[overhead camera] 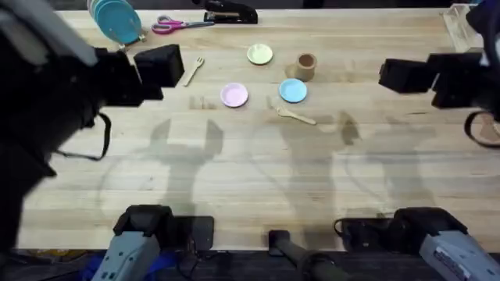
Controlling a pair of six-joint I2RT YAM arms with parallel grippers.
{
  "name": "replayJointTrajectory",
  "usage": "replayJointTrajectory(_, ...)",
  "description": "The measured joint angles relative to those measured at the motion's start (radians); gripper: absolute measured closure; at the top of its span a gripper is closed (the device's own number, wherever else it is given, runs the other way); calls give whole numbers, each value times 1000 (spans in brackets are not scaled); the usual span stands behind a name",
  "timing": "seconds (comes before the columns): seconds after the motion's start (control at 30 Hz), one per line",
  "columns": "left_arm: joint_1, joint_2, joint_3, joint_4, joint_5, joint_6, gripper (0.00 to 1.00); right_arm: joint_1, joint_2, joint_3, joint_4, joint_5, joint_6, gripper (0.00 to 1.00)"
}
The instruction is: Pick up a utensil and set it on the pink plate, then put the other utensil in the container.
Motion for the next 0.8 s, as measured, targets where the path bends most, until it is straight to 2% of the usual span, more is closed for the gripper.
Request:
replayJointTrajectory(0.2,0,179,132,-120,2,2,7,4,171,136,-132,0,-1,3)
replayJointTrajectory(0.37,0,300,209,-171,20,26,7,16,260,179,-179,0,-27,3)
replayJointTrajectory(0.67,0,422,230,-171,25,40,8,107,293,183,-184,0,-169,4)
replayJointTrajectory(0.8,0,440,230,-167,26,41,8,116,293,183,-185,0,-203,3)
